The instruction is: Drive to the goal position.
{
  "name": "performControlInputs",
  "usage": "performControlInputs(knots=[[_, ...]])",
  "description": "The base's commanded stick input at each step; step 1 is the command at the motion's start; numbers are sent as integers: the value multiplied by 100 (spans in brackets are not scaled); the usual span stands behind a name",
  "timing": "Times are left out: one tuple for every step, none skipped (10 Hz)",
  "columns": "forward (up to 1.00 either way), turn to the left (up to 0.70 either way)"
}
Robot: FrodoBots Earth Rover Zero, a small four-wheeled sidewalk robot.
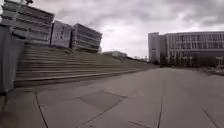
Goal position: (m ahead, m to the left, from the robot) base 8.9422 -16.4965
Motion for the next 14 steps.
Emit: performControlInputs(knots=[[70,0],[70,0],[70,0],[70,0],[70,0],[70,0],[70,0],[70,0],[70,0],[70,0],[70,0],[70,0],[70,0],[70,0]])
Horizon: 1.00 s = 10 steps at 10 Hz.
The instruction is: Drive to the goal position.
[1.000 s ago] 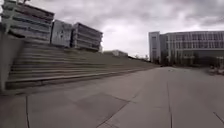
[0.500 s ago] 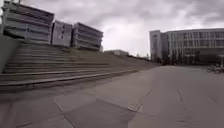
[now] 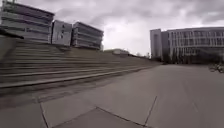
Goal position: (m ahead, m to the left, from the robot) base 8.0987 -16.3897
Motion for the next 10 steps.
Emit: performControlInputs(knots=[[70,0],[70,0],[70,0],[70,0],[70,0],[70,0],[70,0],[70,0],[70,-11],[70,-23]])
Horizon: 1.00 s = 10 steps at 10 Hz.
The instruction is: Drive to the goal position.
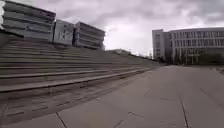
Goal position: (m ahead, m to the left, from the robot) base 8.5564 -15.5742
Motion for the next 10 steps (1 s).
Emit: performControlInputs(knots=[[70,-35],[70,-35],[70,-35],[70,-35],[70,-35],[70,-35],[70,-35],[70,-8],[70,0],[70,0]])
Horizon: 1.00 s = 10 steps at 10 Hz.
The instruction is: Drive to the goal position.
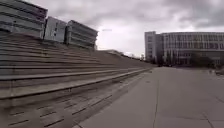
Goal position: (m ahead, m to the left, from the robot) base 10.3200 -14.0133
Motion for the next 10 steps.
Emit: performControlInputs(knots=[[70,0],[70,0],[70,0],[70,0],[70,0],[70,0],[70,0],[70,0],[70,0],[70,0]])
